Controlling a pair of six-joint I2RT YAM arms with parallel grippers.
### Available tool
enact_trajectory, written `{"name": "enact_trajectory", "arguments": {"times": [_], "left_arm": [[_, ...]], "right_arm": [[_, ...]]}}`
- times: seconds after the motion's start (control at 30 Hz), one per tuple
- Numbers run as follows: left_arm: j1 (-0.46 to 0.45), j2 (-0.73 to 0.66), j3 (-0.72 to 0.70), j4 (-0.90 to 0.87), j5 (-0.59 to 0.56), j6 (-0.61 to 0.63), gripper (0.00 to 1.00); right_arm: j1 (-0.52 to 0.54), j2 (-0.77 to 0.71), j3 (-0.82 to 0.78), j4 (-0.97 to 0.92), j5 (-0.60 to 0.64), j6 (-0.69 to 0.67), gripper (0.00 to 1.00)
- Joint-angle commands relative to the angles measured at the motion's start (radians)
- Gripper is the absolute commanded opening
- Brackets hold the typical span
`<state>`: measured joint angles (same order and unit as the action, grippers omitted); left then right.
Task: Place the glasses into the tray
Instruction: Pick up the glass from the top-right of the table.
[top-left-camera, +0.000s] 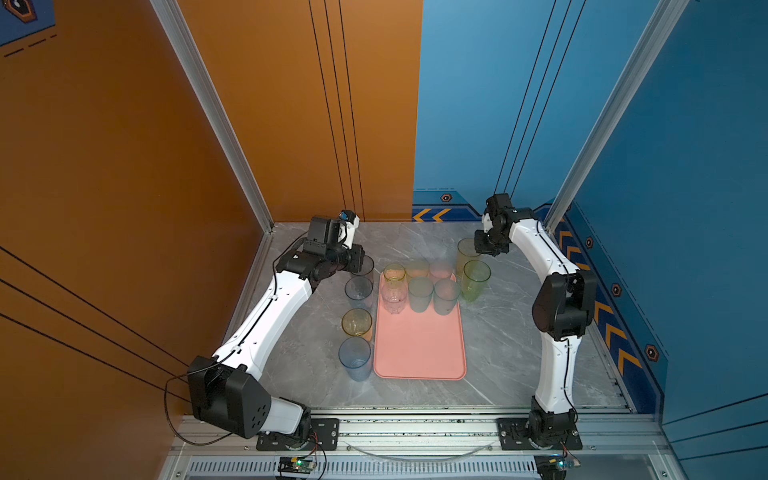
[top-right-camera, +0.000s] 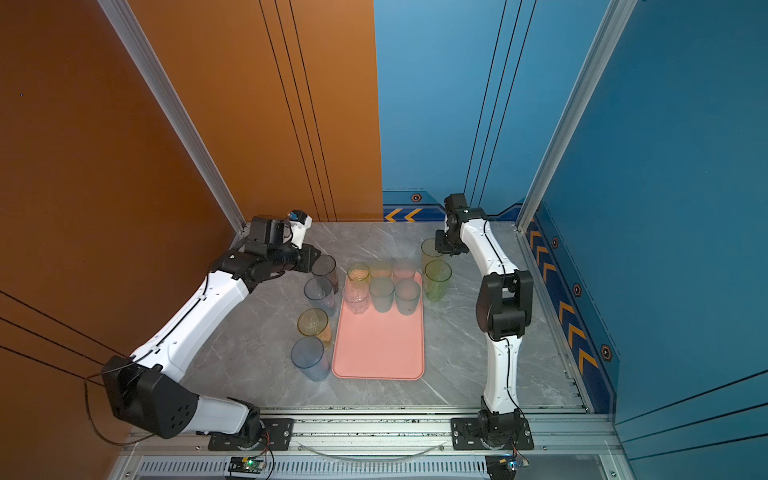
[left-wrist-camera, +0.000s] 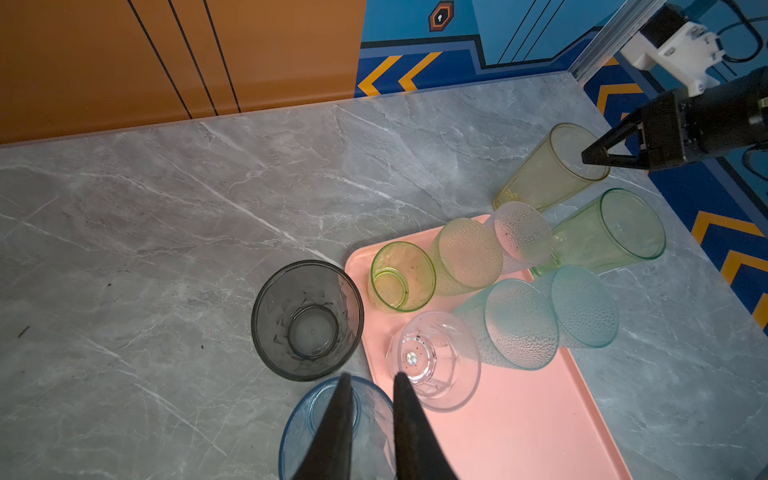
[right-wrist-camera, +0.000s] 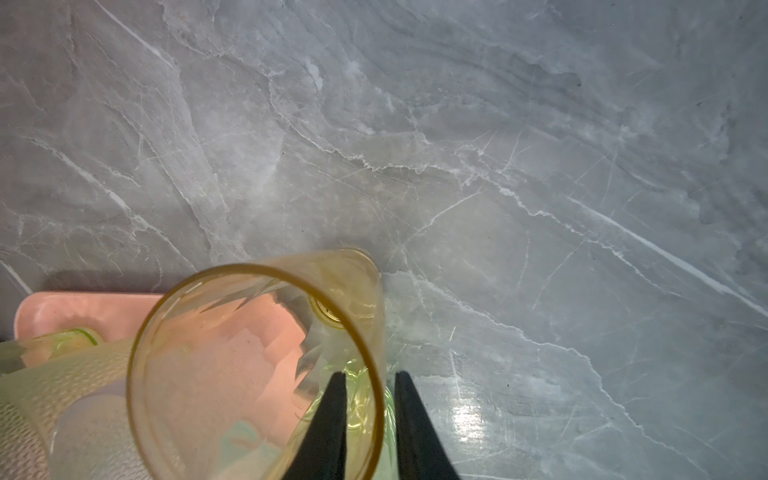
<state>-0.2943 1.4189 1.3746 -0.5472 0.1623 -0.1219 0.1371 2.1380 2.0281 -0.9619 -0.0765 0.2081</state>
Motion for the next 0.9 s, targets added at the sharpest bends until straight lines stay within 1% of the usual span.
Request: {"name": "enact_trajectory", "arguments": {"times": [0.0,0.27,0.5,0.63,0.87], "left_arm": [[0.009,0.009,0.001,0.009,0.021,0.003,0.2],[0.012,0.014,0.0,0.01,0.02,0.005,0.2],[0.014,0.02,-0.005,0.01,0.025,0.006,0.2],[0.012,0.02,-0.018,0.01,0.012,0.011,0.2],[0.015,0.003,-0.058,0.009,-0.025,0.017,0.2]], "right_arm": [[0.004,0.028,0.032,-0.032,-0.011,0.008,0.18],[0.006,0.039,0.035,-0.032,0.005,0.012,0.07],[0.008,0.006,0.014,-0.023,0.047,0.01,0.0],[0.008,-0.058,-0.057,0.044,0.066,0.023,0.0],[0.001,-0.245,-0.211,0.203,0.097,0.049,0.0]]}}
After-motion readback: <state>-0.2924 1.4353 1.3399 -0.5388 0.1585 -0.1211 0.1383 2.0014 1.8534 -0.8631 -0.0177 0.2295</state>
